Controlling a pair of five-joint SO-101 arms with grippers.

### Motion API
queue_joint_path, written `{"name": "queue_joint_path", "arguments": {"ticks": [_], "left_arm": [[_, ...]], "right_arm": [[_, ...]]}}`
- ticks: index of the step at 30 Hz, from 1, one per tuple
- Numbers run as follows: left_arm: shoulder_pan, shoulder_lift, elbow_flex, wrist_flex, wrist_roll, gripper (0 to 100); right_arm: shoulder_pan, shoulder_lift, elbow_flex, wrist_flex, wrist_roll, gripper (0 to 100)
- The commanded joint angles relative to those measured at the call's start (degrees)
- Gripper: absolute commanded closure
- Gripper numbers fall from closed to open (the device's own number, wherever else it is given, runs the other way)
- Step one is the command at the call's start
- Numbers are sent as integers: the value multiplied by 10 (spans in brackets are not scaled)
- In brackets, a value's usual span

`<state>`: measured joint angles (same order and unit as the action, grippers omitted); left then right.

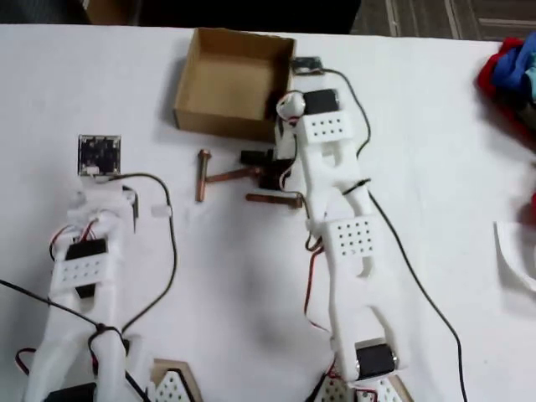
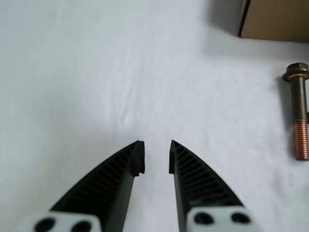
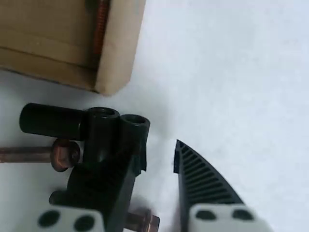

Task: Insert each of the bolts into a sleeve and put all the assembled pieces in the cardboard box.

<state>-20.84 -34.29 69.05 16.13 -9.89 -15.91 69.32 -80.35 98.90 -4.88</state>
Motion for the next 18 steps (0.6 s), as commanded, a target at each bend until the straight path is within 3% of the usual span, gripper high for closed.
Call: {"name": "queue_joint_path", "arguments": {"ticks": [1,10,18], "left_arm": [[0,-7,-9,-12,0,894],[0,-8,-9,-12,0,894],[0,-8,-9,-11,0,894]], "right_arm": [[-18,13,-7,0,-5,906],[-16,51,-25,-6,-3,906],[-18,51,-128,22,0,907]]}}
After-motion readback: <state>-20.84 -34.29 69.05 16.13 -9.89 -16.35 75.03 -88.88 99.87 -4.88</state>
